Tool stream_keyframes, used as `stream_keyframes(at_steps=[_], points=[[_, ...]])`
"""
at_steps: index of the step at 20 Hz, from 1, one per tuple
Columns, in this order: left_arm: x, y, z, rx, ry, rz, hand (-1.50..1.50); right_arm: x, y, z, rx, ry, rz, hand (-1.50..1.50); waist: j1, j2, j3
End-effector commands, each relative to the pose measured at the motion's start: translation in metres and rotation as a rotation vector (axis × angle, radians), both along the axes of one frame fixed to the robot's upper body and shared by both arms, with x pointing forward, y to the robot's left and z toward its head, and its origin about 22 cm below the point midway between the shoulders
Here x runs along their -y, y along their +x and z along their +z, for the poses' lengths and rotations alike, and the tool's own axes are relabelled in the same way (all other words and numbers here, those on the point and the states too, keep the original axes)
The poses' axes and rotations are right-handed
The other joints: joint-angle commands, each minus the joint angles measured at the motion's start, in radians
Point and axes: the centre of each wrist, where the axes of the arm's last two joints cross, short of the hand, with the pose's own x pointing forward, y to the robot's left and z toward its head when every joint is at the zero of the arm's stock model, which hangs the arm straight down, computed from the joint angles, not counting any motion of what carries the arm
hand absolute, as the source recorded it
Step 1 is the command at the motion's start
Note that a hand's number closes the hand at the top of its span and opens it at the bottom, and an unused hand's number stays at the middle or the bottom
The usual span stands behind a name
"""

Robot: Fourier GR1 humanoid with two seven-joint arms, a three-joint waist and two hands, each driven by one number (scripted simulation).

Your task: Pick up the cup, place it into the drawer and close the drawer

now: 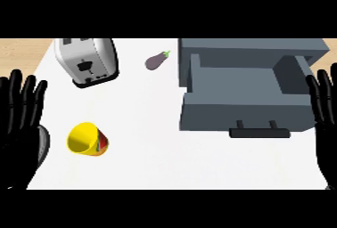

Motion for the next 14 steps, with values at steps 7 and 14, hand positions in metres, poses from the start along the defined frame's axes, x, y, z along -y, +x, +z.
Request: stream_keyframes(at_steps=[7, 14], points=[[-0.035, -0.002, -0.031, -0.228, -0.107, -0.447, -1.50, -0.016, -0.001, -0.013, -0.143, -0.045, 0.162, -1.50, 0.005, 0.028, 0.021], [-0.112, 0.022, -0.039, -0.263, -0.150, -0.501, -1.50, -0.011, 0.015, -0.011, -0.169, -0.059, 0.198, -1.50, -0.004, 0.020, 0.025]])
